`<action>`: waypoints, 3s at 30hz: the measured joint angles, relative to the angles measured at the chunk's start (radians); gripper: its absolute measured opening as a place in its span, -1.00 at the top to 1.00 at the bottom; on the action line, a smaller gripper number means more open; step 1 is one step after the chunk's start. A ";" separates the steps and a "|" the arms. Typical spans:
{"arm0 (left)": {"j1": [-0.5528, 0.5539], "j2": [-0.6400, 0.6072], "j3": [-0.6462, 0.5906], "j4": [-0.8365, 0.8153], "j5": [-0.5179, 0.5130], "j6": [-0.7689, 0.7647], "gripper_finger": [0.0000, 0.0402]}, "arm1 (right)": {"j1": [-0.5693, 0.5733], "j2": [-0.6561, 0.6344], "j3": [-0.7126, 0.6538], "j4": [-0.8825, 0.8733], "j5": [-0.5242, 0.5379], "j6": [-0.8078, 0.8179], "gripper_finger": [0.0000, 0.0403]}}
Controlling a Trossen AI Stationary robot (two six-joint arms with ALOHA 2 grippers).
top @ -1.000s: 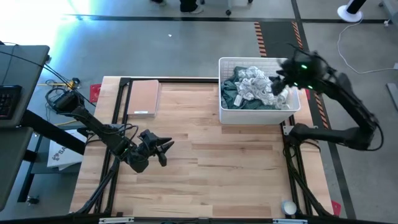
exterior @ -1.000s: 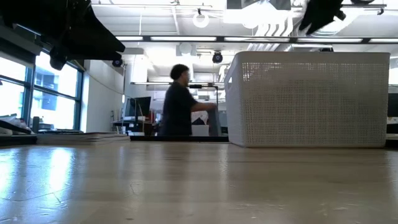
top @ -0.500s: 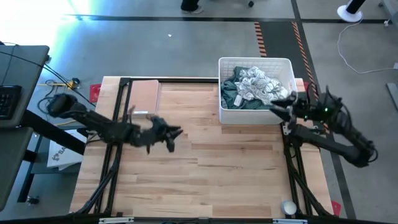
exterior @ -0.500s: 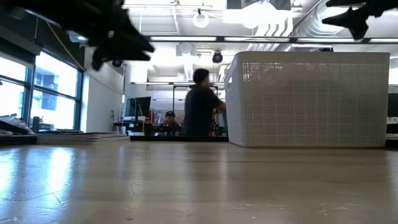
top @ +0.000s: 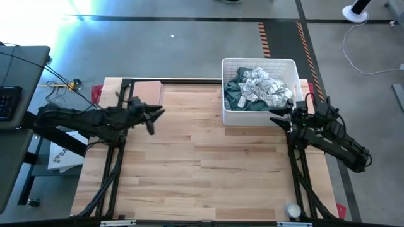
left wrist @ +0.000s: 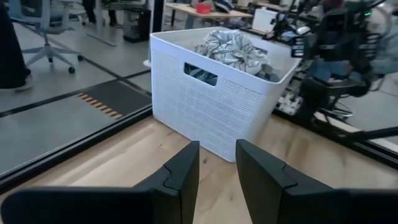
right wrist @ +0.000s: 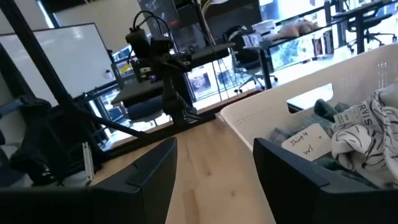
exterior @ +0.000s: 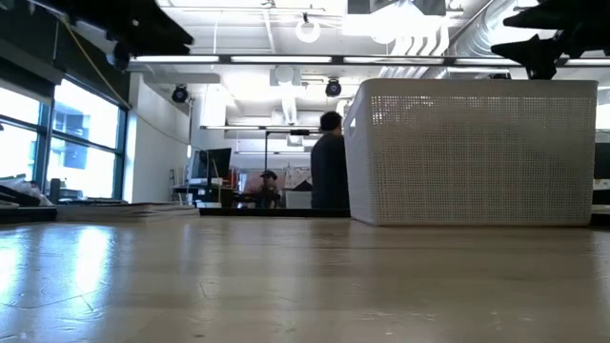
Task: Sort clothes
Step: Adjust the white laundry bin
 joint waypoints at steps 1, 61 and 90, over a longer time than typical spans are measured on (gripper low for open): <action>-0.010 -0.037 0.000 -0.032 0.000 0.002 0.50 | 0.000 0.000 -0.001 0.002 0.001 -0.013 -0.04; -0.250 -0.405 -0.445 0.143 -0.267 -0.021 0.50 | 0.813 0.504 0.249 -0.035 1.069 -0.220 -0.04; -0.250 -0.405 -0.445 0.060 -0.267 -0.098 0.50 | 0.872 0.838 0.298 -0.899 1.059 0.734 -0.04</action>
